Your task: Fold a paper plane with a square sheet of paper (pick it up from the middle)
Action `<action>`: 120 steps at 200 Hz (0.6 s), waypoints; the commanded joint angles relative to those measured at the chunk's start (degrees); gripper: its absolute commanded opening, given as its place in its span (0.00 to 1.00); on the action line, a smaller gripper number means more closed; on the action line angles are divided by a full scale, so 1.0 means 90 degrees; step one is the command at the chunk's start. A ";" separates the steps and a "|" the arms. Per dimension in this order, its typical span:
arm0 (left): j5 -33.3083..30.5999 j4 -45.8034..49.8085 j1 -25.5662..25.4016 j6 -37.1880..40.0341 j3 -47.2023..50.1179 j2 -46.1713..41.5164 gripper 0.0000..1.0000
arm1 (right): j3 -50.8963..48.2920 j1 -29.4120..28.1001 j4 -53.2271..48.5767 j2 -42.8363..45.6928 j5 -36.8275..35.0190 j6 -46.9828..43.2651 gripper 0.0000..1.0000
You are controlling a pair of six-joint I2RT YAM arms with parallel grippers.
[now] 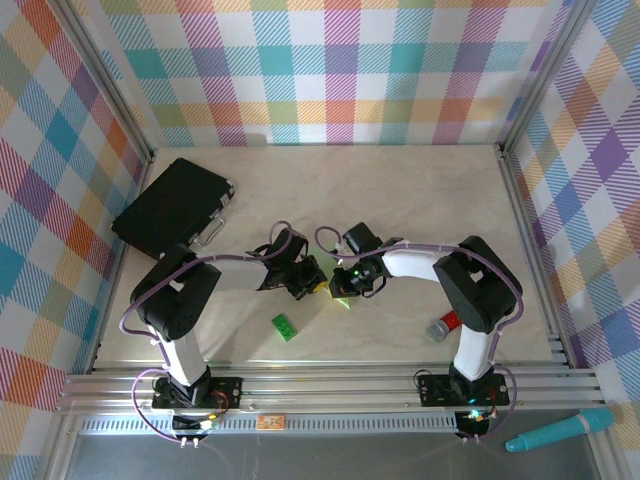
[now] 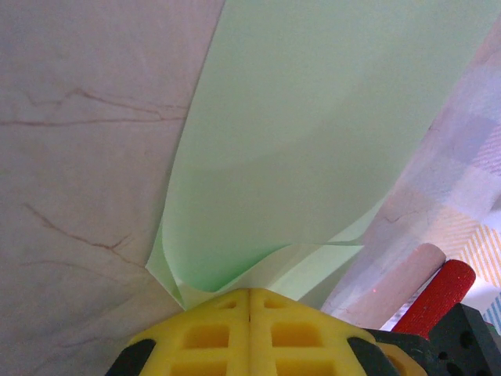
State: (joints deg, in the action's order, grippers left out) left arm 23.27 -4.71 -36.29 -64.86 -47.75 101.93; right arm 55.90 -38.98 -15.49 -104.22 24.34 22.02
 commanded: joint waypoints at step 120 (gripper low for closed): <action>-0.0525 0.0844 0.0049 0.0293 0.0431 0.0343 0.00 | -0.1526 0.0062 0.0150 0.0879 0.0174 -0.0075 0.08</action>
State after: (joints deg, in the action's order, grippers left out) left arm 23.07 -5.10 -36.23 -63.37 -47.27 101.93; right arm 47.24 -38.59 -9.47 -99.26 25.41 21.65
